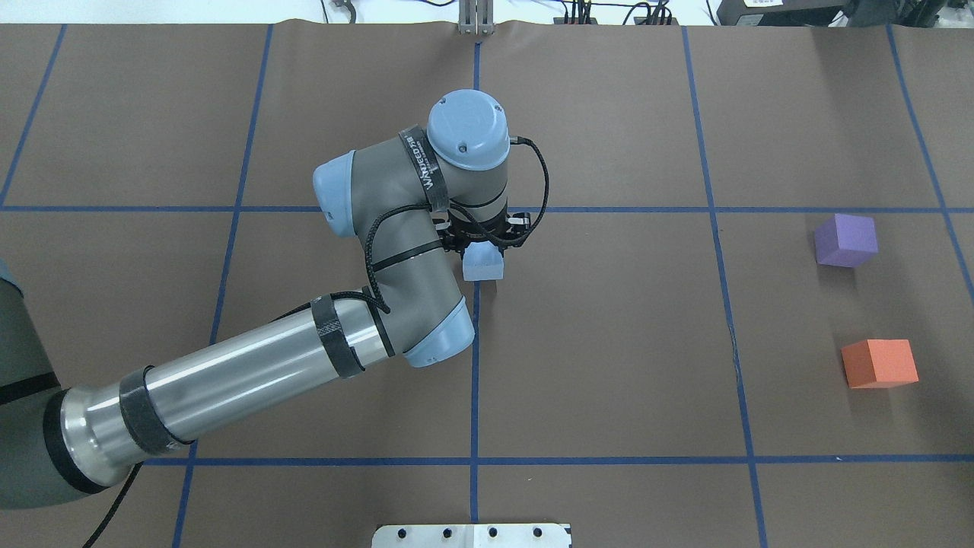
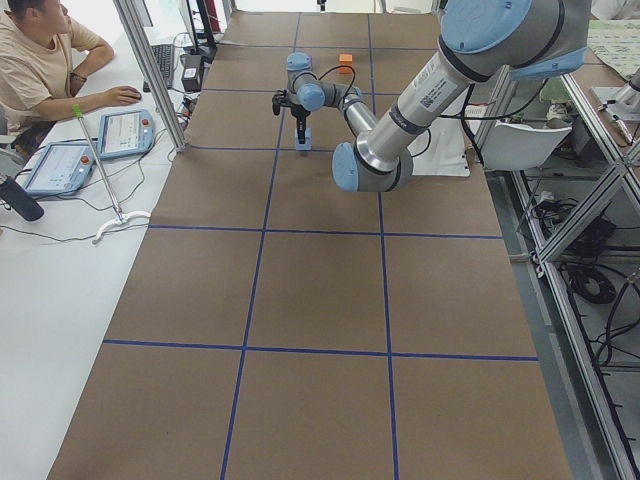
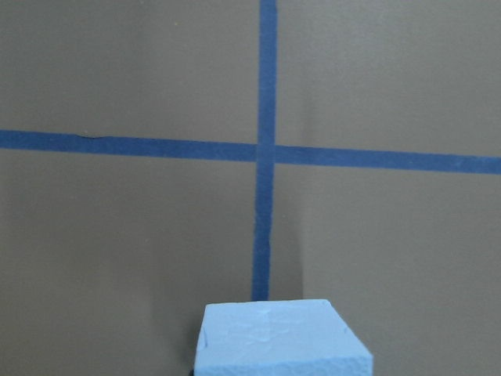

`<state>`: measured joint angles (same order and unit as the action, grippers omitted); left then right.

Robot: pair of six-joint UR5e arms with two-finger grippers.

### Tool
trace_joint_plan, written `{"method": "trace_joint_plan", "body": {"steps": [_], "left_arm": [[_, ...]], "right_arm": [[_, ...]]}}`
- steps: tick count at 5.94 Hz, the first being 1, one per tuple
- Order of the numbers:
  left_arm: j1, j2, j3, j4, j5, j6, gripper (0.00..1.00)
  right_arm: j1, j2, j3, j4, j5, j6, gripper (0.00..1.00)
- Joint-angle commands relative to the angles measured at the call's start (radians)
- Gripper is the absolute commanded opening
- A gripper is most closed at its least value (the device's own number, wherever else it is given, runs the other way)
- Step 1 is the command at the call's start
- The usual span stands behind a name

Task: Place blue block between orange and purple blocks
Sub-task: 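Carry the light blue cube with the left gripper to the table center, then release the light blue cube and lift the left gripper away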

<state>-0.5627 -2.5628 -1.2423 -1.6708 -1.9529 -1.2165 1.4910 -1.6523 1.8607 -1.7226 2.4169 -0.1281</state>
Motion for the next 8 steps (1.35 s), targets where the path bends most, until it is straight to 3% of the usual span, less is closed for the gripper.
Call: {"method": "trace_joint_plan", "body": {"steps": [1, 2, 3, 4, 5, 6, 8], "left_arm": [[0.006, 0.006, -0.056, 0.005, -0.009, 0.005, 1.00], [-0.012, 0.028, -0.163, 0.044, -0.012, 0.006, 1.00], [-0.061, 0.083, -0.287, 0.163, -0.032, 0.102, 1.00], [-0.124, 0.210, -0.433, 0.256, -0.055, 0.290, 1.00], [-0.229, 0.400, -0.556, 0.253, -0.117, 0.510, 1.00], [-0.381, 0.547, -0.584, 0.256, -0.233, 0.775, 1.00], [-0.689, 0.755, -0.573, 0.247, -0.279, 1.270, 1.00]], "right_arm": [[0.000, 0.003, 0.005, 0.002, 0.004, 0.001, 1.00], [0.002, 0.038, 0.014, 0.002, 0.001, 0.002, 1.00], [0.002, 0.069, 0.024, 0.018, -0.001, -0.001, 1.00], [0.003, 0.098, 0.028, 0.119, -0.008, 0.027, 1.00], [0.003, 0.185, 0.023, 0.121, -0.007, 0.056, 1.00], [0.003, 0.256, 0.014, 0.109, 0.004, 0.091, 1.00], [-0.146, 0.404, 0.032, 0.114, -0.010, 0.439, 1.00]]}}
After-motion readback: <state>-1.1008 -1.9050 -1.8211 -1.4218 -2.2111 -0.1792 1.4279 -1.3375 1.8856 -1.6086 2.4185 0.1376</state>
